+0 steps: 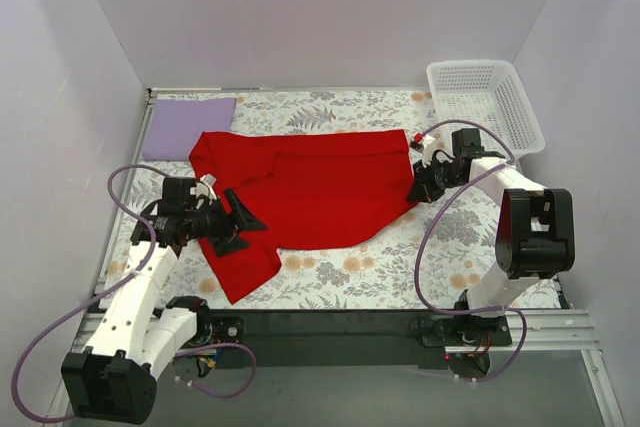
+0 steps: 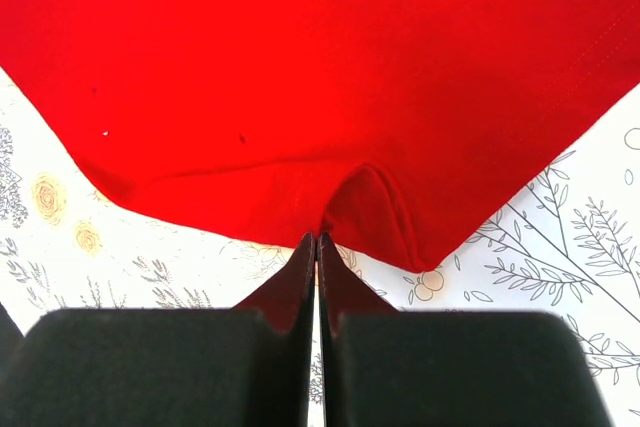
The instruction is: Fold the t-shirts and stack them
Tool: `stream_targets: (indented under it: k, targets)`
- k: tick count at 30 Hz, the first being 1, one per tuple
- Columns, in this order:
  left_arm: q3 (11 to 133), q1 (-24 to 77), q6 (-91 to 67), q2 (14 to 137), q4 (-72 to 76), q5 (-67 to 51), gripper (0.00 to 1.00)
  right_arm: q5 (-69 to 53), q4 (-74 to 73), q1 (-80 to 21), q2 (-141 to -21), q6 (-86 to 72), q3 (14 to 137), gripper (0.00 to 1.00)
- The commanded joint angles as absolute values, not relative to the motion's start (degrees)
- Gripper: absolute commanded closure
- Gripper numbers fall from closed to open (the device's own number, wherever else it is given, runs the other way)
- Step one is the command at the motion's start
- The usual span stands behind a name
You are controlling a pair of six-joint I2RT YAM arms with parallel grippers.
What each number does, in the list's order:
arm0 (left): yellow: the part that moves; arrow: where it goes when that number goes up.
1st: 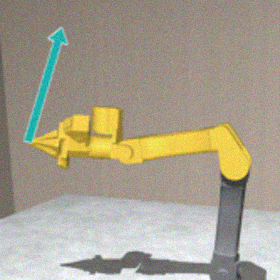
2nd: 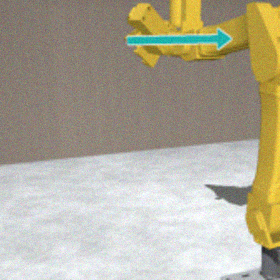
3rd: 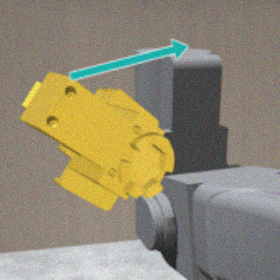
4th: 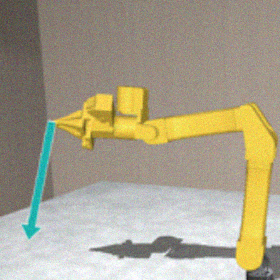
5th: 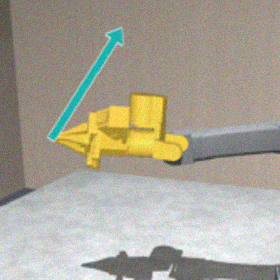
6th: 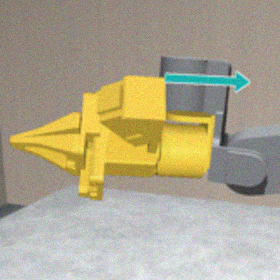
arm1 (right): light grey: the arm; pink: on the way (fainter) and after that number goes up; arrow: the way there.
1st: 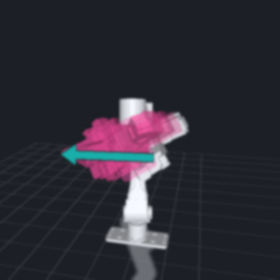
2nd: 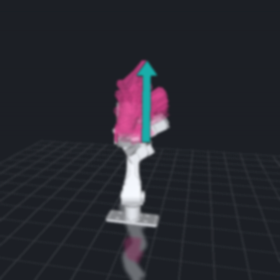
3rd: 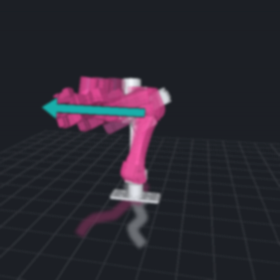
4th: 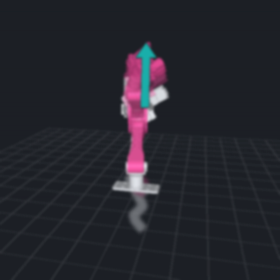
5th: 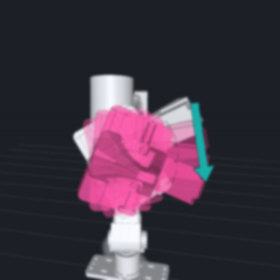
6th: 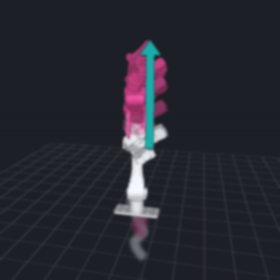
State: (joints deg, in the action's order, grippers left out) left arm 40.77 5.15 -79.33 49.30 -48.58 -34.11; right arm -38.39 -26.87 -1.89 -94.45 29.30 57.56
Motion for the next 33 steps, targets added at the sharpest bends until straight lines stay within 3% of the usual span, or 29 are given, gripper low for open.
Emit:
stream_targets:
  k: [1, 10, 33]
  targets:
    - [42.81, 7.72, -81.20, 50.97, -54.84, -30.15, 0.31, -40.69, -27.25, -1.67, -92.11, 30.15, 57.83, 0.99]
    - [39.20, 13.62, -86.40, 50.89, -59.06, -28.74, 0.29, -41.48, -27.25, -1.67, -91.23, 30.23, 57.39, 0.99]
    - [37.71, 16.26, -90.17, 53.26, -61.26, -29.88, 0.29, -41.66, -27.42, -1.58, -91.84, 30.59, 57.13, 0.99]
